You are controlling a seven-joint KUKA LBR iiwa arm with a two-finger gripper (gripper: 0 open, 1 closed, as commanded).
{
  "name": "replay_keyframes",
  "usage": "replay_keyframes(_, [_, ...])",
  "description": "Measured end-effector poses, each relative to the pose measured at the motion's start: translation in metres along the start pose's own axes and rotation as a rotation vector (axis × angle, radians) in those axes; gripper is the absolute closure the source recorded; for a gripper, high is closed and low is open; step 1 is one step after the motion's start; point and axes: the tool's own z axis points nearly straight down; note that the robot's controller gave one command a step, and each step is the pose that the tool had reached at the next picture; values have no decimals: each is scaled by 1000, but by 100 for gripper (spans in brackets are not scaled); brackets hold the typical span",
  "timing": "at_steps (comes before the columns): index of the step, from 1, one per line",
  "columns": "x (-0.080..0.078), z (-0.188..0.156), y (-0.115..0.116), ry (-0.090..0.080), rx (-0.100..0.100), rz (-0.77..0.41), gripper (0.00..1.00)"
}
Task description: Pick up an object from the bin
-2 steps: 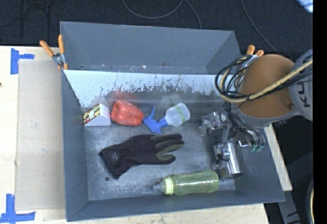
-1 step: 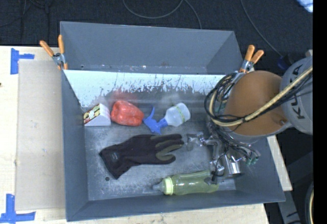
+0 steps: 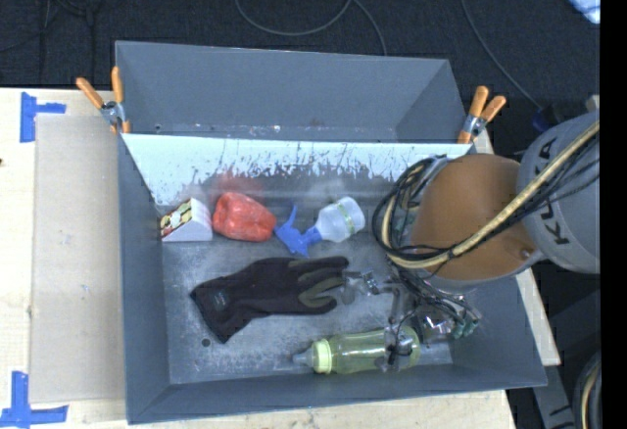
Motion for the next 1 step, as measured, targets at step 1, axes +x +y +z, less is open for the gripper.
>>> replay_keyframes(1, [2,50,2,-8,5,-141,0])
